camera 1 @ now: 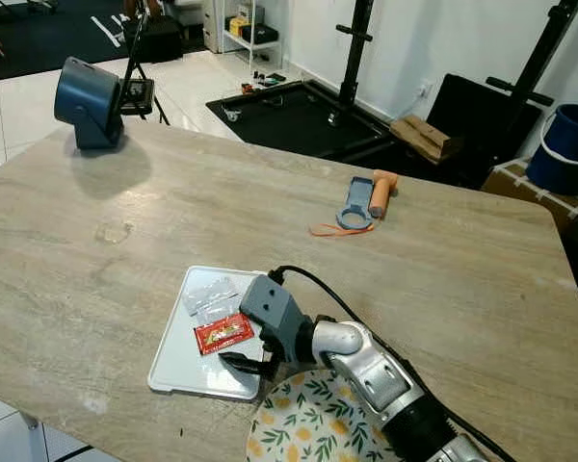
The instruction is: Restocking fridge
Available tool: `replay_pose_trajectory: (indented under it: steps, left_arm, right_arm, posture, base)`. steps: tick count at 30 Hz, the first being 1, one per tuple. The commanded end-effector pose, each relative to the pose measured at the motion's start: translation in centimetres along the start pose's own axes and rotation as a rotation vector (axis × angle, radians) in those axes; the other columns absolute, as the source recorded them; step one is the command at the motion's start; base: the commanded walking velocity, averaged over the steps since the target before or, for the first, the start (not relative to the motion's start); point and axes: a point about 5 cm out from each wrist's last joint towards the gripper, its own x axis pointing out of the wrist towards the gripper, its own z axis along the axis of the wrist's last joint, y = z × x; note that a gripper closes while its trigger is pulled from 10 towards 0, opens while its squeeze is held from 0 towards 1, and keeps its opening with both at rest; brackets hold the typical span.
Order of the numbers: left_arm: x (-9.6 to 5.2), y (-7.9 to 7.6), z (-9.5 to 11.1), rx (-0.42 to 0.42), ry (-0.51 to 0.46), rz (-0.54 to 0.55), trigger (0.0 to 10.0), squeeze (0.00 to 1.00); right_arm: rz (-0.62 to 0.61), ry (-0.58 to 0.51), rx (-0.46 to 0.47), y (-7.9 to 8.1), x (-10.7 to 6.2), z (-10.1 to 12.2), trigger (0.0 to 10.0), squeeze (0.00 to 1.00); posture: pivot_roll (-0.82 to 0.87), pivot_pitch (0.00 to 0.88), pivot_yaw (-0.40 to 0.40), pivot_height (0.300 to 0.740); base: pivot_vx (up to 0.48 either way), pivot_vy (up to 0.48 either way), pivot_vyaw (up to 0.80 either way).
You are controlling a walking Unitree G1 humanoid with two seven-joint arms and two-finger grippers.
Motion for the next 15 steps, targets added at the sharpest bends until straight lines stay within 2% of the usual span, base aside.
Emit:
replay_pose_trajectory:
  steps: [1,11,12,13,15]
  left_arm:
    - [-0.45,-1.29,-2.76,-0.007,0.106,-0.043,10.0,0.0]
    - [-0.41,-1.29,-2.63,-0.006,0.103,-0.043,10.0,0.0]
    - [-0.4,-1.29,-2.62,-0.006,0.103,-0.043,10.0,0.0]
    - [-0.4,-1.3,-2.61,-0.005,0.103,-0.044,10.0,0.0]
    - [-0.4,-1.29,-2.6,-0.005,0.103,-0.044,10.0,0.0]
  right_arm:
    - [0.014,0.055,-0.008,0.23,0.08,-0.97,10.0,0.0]
    - [0.033,0.096,-0.012,0.26,-0.13,-1.55,10.0,0.0]
    - [0.032,0.096,-0.01,0.24,-0.12,-1.55,5.1,0.0]
    - [0.03,0.095,-0.007,0.21,-0.11,-1.52,3.3,0.0]
    - [0.026,0.093,-0.004,0.14,-0.08,-1.48,2.9,0.0]
  posture:
    - [-0.04,0.109,-0.036,0.74]
    - [-0.04,0.108,-0.036,0.74]
    - [-0.04,0.108,-0.036,0.74]
    - [-0.04,0.108,-0.036,0.74]
    - [-0.04,0.108,-0.036,0.74]
  base:
    - [0.0,0.0,0.0]
    - [0.0,0.0,0.0]
    - [0.0,0.0,0.0]
    - [0.0,0.0,0.0]
    - [0.0,0.0,0.0]
